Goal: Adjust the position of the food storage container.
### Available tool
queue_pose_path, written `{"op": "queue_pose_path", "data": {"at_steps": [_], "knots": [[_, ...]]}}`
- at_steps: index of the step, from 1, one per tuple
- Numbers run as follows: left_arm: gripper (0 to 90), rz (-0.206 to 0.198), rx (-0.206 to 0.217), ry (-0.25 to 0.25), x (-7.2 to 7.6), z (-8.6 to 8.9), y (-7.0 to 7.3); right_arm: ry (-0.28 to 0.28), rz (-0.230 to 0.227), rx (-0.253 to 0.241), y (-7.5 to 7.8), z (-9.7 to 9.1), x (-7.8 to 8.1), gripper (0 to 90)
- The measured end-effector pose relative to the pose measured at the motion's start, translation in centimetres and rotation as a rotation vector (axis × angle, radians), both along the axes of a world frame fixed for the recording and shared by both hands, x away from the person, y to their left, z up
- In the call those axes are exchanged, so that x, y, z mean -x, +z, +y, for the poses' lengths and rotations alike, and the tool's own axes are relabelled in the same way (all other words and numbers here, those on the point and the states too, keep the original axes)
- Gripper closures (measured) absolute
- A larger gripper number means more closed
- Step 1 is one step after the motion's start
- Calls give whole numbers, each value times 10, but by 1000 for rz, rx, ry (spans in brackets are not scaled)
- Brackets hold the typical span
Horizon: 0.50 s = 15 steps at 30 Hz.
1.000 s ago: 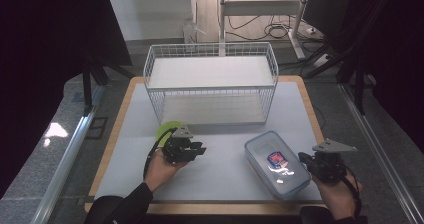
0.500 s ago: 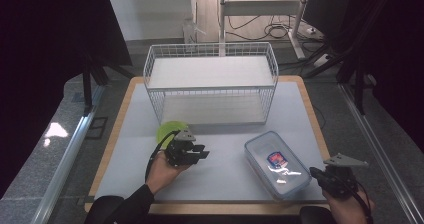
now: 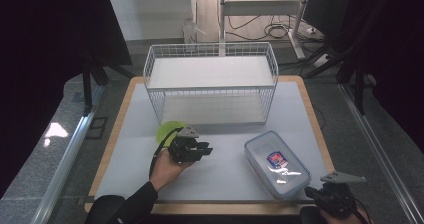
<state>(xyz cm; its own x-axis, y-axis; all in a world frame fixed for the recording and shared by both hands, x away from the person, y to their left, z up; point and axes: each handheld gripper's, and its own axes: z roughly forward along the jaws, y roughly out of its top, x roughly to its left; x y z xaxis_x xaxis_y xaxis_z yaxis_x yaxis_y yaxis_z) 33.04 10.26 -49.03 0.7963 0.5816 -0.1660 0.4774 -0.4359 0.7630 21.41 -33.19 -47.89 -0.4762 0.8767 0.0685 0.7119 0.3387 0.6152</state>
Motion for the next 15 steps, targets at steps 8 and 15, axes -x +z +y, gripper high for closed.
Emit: {"op": "queue_pose_path", "data": {"at_steps": [8,15], "knots": [[751,17,27,5,-15,-10,2,-26,8,-24,-6,-1,-23,895],[773,10,19,22,-35,-31,2,-40,10,-51,-8,-3,-54,895]]}}
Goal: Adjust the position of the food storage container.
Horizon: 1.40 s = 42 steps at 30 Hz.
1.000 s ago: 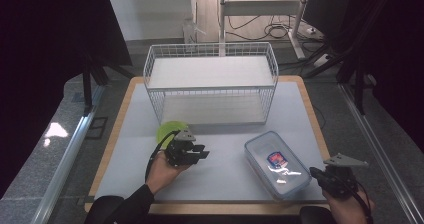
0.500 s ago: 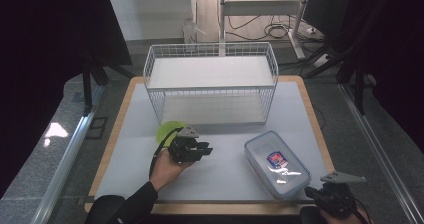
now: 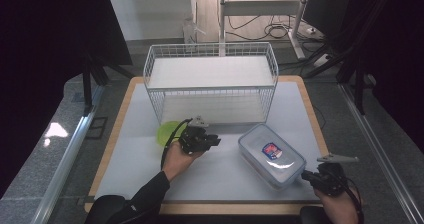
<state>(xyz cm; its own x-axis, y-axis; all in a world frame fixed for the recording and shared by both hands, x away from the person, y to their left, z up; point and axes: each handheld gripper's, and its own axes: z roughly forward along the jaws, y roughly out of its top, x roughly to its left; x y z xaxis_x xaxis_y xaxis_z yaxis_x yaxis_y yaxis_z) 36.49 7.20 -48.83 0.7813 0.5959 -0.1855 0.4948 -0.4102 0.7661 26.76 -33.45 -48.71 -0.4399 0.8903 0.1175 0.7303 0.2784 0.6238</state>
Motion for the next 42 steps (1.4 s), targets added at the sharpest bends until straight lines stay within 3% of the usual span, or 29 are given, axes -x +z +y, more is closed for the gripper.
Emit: {"op": "queue_pose_path", "data": {"at_steps": [3,9,13,18,22,25,30,34,42], "knots": [[784,-7,-23,19,-12,-17,-1,-5,-2,-2,-1,1,-15,895],[802,-3,-54,45,-29,-40,-8,7,0,5,-1,7,-29,896],[812,4,-62,34,-31,-45,-10,18,3,8,0,11,-34,896],[863,28,-47,31,-27,-37,-12,23,6,14,-1,15,-41,897],[884,24,-49,36,-19,-29,-12,35,16,19,-2,21,-47,897],[895,46,-18,44,-14,-22,-14,43,21,19,-3,25,-53,897],[892,56,-40,44,-3,-10,-13,59,24,19,-4,31,-65,898],[885,76,-32,52,9,1,-13,75,28,19,-6,39,-75,898],[864,84,-41,69,31,27,-14,131,13,51,-7,65,-97,899]]}}
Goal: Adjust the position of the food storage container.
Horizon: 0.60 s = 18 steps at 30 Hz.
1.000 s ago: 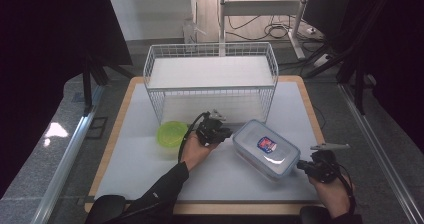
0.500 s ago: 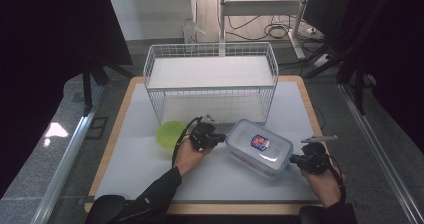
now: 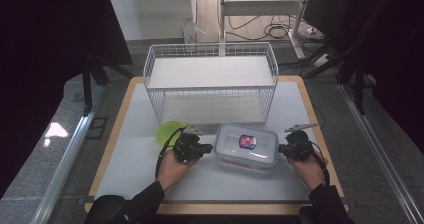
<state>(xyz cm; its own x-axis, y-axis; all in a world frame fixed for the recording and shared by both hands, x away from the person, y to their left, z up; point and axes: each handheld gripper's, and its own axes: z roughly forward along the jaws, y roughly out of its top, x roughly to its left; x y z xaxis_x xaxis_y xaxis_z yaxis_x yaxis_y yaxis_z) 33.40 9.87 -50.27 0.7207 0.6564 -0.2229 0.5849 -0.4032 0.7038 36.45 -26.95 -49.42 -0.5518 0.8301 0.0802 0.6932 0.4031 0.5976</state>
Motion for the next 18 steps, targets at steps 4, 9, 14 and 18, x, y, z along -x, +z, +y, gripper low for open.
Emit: {"op": "queue_pose_path", "data": {"at_steps": [4,9,14,18], "knots": [[856,-5,-5,16,10,13,-1,34,-8,5,-1,15,-7,899],[858,-1,-3,37,22,25,-1,71,-14,3,-2,29,-9,899],[858,-4,-10,45,36,34,-1,94,-13,-5,-4,40,-10,899],[856,2,-5,52,45,43,-2,115,-6,-5,-4,49,-7,899]]}}
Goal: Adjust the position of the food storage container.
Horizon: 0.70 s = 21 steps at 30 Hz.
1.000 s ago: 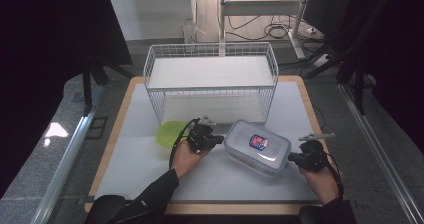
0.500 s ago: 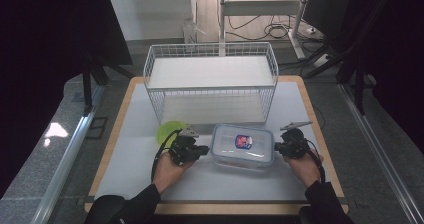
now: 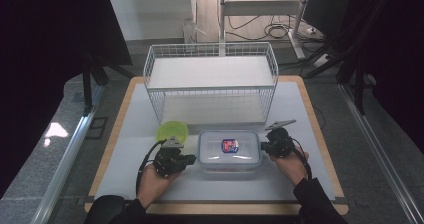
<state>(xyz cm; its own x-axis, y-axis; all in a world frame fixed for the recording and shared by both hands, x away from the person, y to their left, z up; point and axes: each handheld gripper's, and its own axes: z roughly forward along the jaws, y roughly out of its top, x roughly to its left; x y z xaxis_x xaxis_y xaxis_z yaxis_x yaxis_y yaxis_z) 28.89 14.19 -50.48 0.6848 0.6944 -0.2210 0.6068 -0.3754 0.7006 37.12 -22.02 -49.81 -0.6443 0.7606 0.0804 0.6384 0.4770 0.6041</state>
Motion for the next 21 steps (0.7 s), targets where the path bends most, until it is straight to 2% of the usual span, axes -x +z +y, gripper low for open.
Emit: {"op": "queue_pose_path", "data": {"at_steps": [4,7,8,11,13,16,18,21], "knots": [[852,4,8,7,5,6,-1,22,-3,6,0,7,5,898],[809,2,3,-9,6,8,-2,24,-13,12,0,7,7,875],[777,-7,-2,-14,6,10,-1,26,-29,19,1,6,8,829],[688,-72,-39,12,9,18,3,5,-83,43,7,-4,15,756],[584,-128,-51,29,12,25,5,-15,-99,29,10,-16,19,669],[473,-172,-66,41,17,32,5,-46,-102,-30,13,-33,28,555],[380,-185,-56,40,20,36,3,-57,-104,-65,14,-40,36,471],[261,-178,-39,12,23,39,-1,-51,-110,-94,15,-47,46,348]]}}
